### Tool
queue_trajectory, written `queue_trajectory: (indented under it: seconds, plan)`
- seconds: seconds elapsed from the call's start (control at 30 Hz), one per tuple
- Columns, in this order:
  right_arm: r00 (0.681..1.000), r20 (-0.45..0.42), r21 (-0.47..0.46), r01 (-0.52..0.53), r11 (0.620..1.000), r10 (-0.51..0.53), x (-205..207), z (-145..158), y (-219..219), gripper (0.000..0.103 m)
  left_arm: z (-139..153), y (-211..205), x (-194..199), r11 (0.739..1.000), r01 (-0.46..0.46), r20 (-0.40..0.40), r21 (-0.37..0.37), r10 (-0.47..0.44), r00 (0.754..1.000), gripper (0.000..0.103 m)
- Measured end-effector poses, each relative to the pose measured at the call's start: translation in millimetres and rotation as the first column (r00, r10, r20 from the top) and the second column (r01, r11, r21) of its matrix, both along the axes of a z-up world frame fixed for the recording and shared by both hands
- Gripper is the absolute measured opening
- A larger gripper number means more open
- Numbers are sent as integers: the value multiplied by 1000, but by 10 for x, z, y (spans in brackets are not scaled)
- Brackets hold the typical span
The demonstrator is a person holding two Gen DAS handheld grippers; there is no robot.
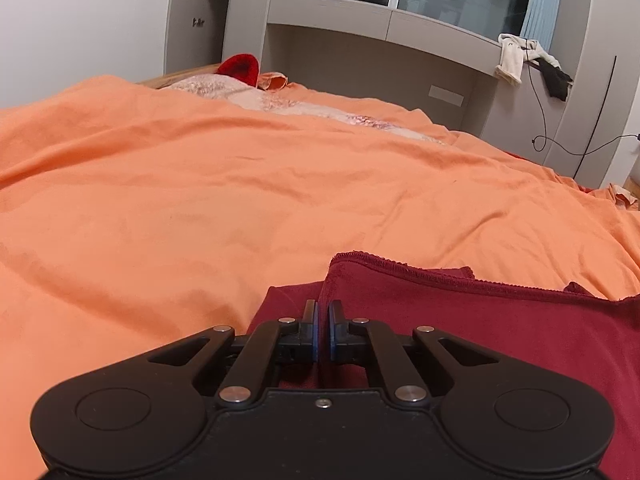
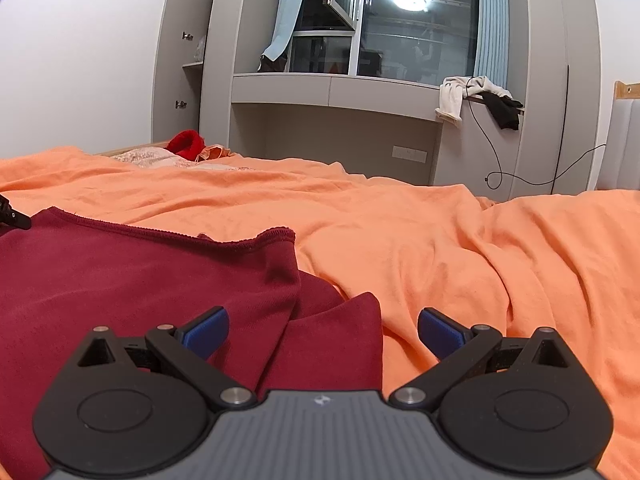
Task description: Fold small clothes
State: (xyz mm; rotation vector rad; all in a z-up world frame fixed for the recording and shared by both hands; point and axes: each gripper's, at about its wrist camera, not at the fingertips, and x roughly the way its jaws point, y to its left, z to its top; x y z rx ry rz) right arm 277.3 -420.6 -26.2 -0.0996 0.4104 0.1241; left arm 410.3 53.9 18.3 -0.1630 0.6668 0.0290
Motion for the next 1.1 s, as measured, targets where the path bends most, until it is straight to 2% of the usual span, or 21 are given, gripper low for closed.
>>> queue_trajectory:
  seconds: [0.1, 0.17, 0.3, 0.4, 0.47, 0.5, 0.57, 0.63, 0.77, 0.87, 1.1]
  plan:
    - [1000, 7, -13, 5, 1000, -5, -9, 15, 19, 103, -22, -29, 22, 1000, 7, -16, 12, -7, 1000, 7]
    - [1000, 10, -25, 12, 1000, -12, -16, 21, 39, 103, -23, -40, 16, 1000, 0, -18, 23, 1, 1000, 14]
    - [1000, 6, -50, 22, 998, -22, -12, 15, 68, 103, 6, -36, -22, 1000, -10, -4, 29, 10, 1000, 22]
    - [1000, 5, -65, 31, 997, -31, 0, 12, 85, 103, 21, -4, -46, 1000, -16, 6, 22, 16, 1000, 35]
    - [999, 10, -74, 37, 997, -36, -4, 16, 94, 103, 46, 11, -64, 1000, -21, 17, 13, 20, 1000, 53]
    - [999, 15, -78, 41, 996, -40, -7, 22, 97, 103, 66, 17, -81, 1000, -24, 28, 9, 24, 999, 58]
    - [998, 26, -85, 51, 995, -48, -23, 39, 108, 103, 113, 16, -125, 999, -46, 51, 17, 45, 998, 80]
    - [998, 37, -83, 57, 995, -54, -49, 71, 124, 103, 171, 18, -188, 998, -62, 82, 21, 60, 995, 86]
    - [997, 61, -50, 53, 997, -49, -145, 170, 156, 103, 274, 33, -351, 998, -65, 130, -24, 67, 989, 101]
    - [995, 80, 3, 51, 999, -51, -256, 249, 186, 103, 354, -5, -520, 997, -69, 179, -36, 74, 981, 102]
    - [998, 63, 215, -10, 977, -4, -416, 383, 282, 103, 417, -126, -1070, 995, -33, 263, -93, 56, 963, 102]
